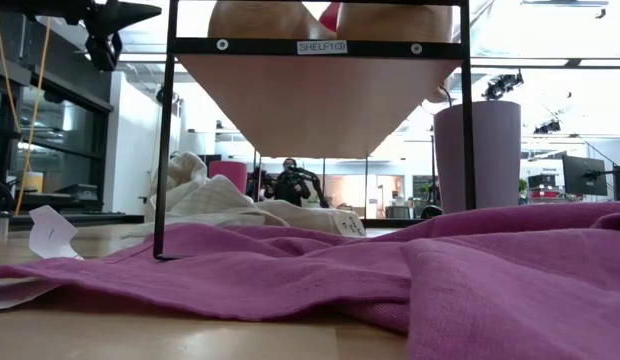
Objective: Stack small to large cups/mugs on shelf
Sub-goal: Put the red mug on the shelf
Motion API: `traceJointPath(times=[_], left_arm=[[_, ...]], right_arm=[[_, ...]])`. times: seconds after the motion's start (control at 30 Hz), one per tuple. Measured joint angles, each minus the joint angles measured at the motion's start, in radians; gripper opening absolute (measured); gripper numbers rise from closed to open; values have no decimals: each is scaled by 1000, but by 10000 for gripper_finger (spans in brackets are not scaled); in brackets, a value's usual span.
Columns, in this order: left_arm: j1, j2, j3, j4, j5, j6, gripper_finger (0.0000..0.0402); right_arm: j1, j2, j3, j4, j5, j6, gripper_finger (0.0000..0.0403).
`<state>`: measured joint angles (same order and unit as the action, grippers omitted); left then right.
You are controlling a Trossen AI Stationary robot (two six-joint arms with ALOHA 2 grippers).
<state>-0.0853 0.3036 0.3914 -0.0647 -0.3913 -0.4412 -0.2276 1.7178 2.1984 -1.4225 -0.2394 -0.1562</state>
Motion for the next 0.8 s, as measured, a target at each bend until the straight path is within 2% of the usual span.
traceJointPath(times=[0.17,0.3,0.8], left_arm=[[0,0,0,-11,19,2,78],[0,0,0,-16,34,7,78],[0,0,0,-14,69,14,78]], right_arm=[[47,86,102,-93,43,-10,0],[83,131,156,-100,58,-10,0],[139,192,140,-13,69,-28,0]])
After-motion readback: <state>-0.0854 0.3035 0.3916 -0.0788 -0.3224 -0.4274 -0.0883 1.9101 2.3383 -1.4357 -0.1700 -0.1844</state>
